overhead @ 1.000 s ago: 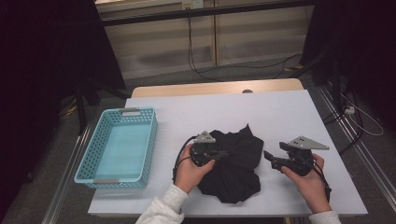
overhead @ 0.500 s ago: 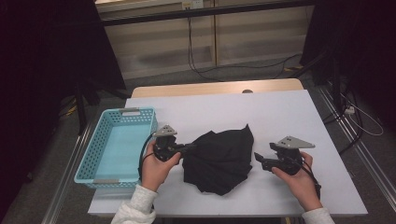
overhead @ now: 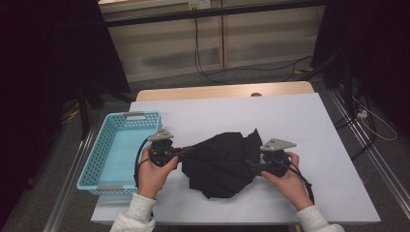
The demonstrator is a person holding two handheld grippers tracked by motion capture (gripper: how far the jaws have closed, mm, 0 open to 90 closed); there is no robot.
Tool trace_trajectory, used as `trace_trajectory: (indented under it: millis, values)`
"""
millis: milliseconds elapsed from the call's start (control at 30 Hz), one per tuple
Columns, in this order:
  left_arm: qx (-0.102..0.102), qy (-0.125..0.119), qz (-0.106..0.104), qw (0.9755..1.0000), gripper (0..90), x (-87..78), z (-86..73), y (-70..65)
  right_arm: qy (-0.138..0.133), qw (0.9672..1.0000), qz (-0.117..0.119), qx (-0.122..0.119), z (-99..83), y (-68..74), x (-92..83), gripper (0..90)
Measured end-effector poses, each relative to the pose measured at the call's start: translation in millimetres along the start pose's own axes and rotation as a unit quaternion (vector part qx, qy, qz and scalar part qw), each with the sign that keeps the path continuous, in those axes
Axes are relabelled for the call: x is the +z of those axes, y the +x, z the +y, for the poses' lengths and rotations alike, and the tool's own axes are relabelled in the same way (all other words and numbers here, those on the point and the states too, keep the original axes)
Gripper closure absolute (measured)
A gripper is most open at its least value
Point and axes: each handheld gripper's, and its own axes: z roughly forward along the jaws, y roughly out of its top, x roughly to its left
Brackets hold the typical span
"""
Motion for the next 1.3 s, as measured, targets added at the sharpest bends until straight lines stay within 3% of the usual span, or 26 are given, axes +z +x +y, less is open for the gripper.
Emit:
trace_trajectory:
  millis: [67, 100, 133, 167, 200, 300, 333, 367, 400, 433, 500, 533, 700, 733, 767, 867, 967, 1000, 1067, 1133, 1300]
  values:
    - [0.002, 0.006, 0.000, 1.0000, 87.9, 0.6, -0.4, 0.0, 0.004, 1.0000, -0.002, -0.002, 0.3, 1.3, 4.0, 26.5]
    - [0.003, 0.010, -0.003, 0.9999, 87.9, 3.3, -1.3, -1.5, 0.011, 0.9999, -0.010, 0.004, 0.4, 1.3, 7.3, 25.7]
    - [0.008, 0.019, -0.009, 0.9998, 87.9, 9.1, -2.5, -4.5, 0.015, 0.9991, -0.023, 0.030, 0.8, -1.9, 12.2, 25.2]
    - [0.008, 0.019, -0.009, 0.9998, 87.9, 9.1, -2.5, -4.5, 0.015, 0.9991, -0.023, 0.030, 0.8, -1.9, 12.2, 25.2]
    - [0.009, 0.021, -0.010, 0.9997, 87.9, 11.3, -2.7, -5.9, 0.025, 0.9979, -0.047, 0.038, 0.2, -5.6, 16.9, 25.3]
    - [0.015, 0.027, -0.015, 0.9994, 87.9, 16.5, -3.1, -9.3, 0.040, 0.9969, -0.048, 0.048, -0.1, -7.4, 20.4, 29.4]
    - [0.016, 0.028, -0.017, 0.9993, 87.9, 19.3, -3.2, -10.1, 0.035, 0.9979, -0.041, 0.037, 0.6, -6.3, 20.4, 49.9]
    - [0.016, 0.028, -0.017, 0.9993, 87.8, 19.3, -3.2, -10.1, 0.035, 0.9979, -0.041, 0.037, 0.6, -6.3, 20.4, 49.9]
    - [0.016, 0.029, -0.018, 0.9993, 87.8, 20.5, -3.4, -10.9, 0.033, 0.9983, -0.030, 0.037, 1.3, -5.6, 19.3, 65.5]
    - [0.017, 0.029, -0.018, 0.9993, 87.8, 21.9, -3.5, -11.5, 0.033, 0.9987, -0.001, 0.039, 2.0, -4.7, 19.1, 83.6]
    - [0.021, 0.030, -0.019, 0.9992, 87.8, 24.1, -3.7, -12.9, 0.034, 0.9987, 0.007, 0.038, 2.1, -4.4, 18.5, 85.3]
    - [0.022, 0.027, -0.019, 0.9992, 87.8, 26.4, -3.7, -14.4, 0.038, 0.9990, 0.001, 0.024, 2.3, -4.5, 15.3, 86.2]
    - [0.027, 0.025, -0.023, 0.9990, 87.8, 32.2, -3.4, -17.1, 0.037, 0.9988, -0.021, 0.024, -3.9, -17.8, -2.1, 86.6]
    - [0.028, 0.027, -0.029, 0.9988, 87.8, 36.5, -3.7, -19.7, 0.033, 0.9983, -0.039, 0.030, -10.9, -29.1, -16.5, 86.6]
    - [0.028, 0.027, -0.029, 0.9988, 87.8, 36.5, -3.7, -19.7, 0.033, 0.9983, -0.039, 0.030, -10.9, -29.1, -16.5, 86.6]
    - [0.030, 0.035, -0.042, 0.9981, 87.8, 43.9, -5.2, -25.5, 0.037, 0.9956, -0.074, 0.044, -32.2, -46.4, -48.4, 86.6]
    - [0.033, 0.048, -0.045, 0.9973, 87.8, 50.0, -7.6, -29.4, 0.033, 0.9953, -0.071, 0.057, -43.0, -49.8, -58.2, 85.5]
    - [0.034, 0.052, -0.044, 0.9971, 87.8, 51.5, -8.1, -29.7, 0.030, 0.9954, -0.070, 0.058, -46.1, -50.0, -60.9, 82.6]
    - [0.033, 0.055, -0.042, 0.9970, 87.8, 52.9, -8.8, -30.3, 0.022, 0.9952, -0.078, 0.055, -45.1, -48.7, -63.0, 68.0]
    - [0.034, 0.056, -0.045, 0.9969, 87.8, 52.7, -8.4, -30.8, 0.004, 0.9961, -0.077, 0.043, -34.3, -44.0, -60.9, 57.1]
    - [0.040, 0.053, -0.047, 0.9967, 87.7, 44.3, -4.4, -33.5, -0.013, 0.9966, -0.071, 0.038, -17.2, -38.2, -48.7, 48.4]
